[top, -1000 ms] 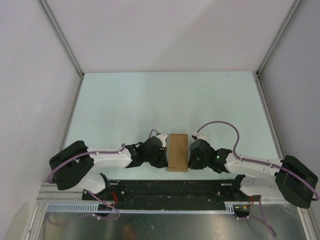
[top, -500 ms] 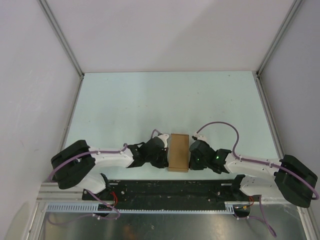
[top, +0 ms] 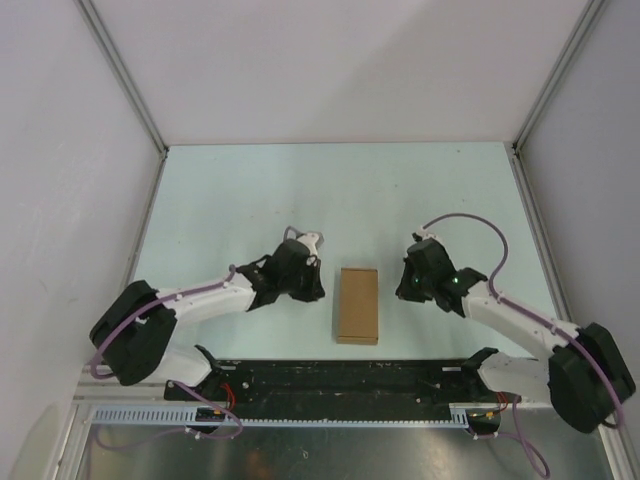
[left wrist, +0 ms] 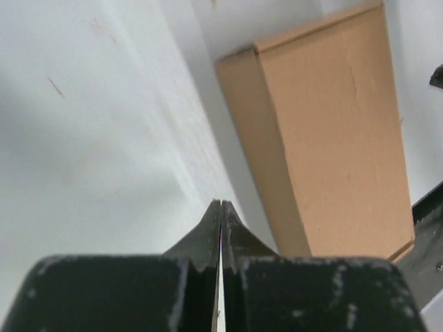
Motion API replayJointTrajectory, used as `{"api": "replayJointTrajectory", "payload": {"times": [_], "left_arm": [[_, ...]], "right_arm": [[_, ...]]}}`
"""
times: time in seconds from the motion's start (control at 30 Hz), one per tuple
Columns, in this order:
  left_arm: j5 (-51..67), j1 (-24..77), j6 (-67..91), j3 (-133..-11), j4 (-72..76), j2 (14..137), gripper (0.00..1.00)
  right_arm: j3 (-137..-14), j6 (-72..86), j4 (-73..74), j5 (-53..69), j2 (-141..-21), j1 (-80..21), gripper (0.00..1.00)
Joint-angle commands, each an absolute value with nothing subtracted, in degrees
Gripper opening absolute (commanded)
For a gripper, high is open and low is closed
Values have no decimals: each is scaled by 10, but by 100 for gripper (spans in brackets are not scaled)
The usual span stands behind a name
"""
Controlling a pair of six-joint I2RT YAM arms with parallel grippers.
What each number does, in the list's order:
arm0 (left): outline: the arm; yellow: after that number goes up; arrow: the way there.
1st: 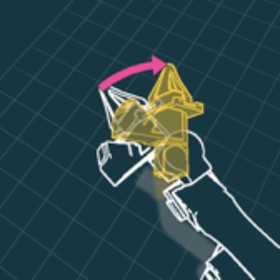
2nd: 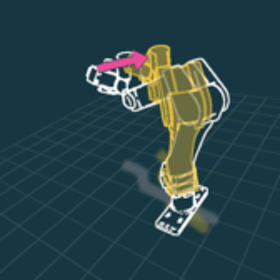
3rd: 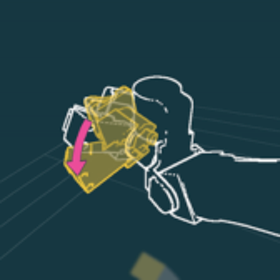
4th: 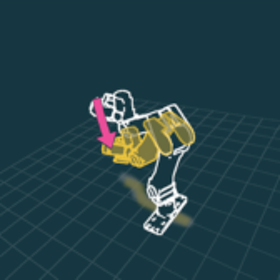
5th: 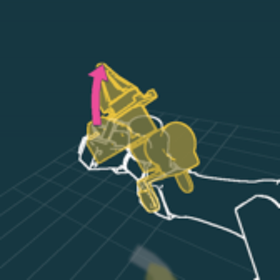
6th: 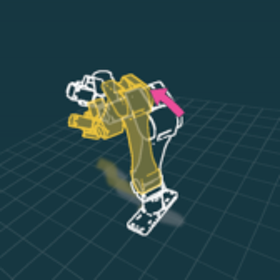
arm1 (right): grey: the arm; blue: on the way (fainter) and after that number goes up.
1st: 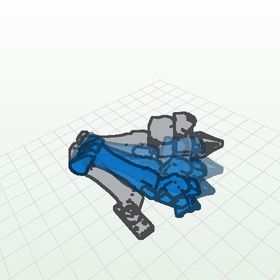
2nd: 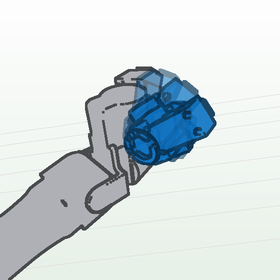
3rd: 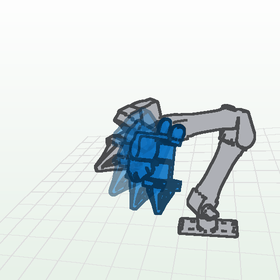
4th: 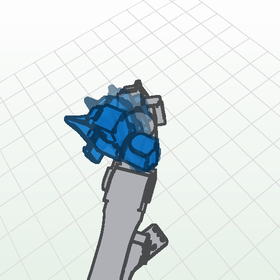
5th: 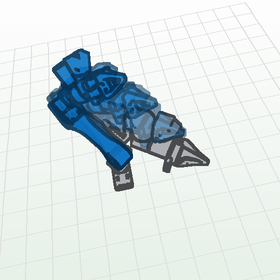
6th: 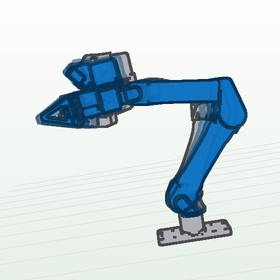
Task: Fold the paper box
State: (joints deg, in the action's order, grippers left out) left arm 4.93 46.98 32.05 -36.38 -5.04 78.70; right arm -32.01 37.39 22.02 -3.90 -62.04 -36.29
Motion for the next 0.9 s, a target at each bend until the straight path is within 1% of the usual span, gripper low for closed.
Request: {"api": "replayJointTrajectory", "payload": {"times": [0.0,0.2,0.3,0.43,0.63,0.87], "left_arm": [[79,429,253,-443,-56,833,0],[104,429,243,-511,-56,903,0],[105,429,243,-520,-55,930,0],[105,429,243,-520,-55,953,0],[115,430,247,-524,-49,971,0],[149,432,246,-523,-24,967,0]], "right_arm": [[-398,291,185,-5,-705,-329,0],[-445,278,138,23,-818,-322,0],[-447,281,130,20,-840,-326,0],[-447,279,132,7,-852,-331,0],[-447,277,106,18,-864,-332,0],[-446,286,65,77,-872,-331,0]]}}
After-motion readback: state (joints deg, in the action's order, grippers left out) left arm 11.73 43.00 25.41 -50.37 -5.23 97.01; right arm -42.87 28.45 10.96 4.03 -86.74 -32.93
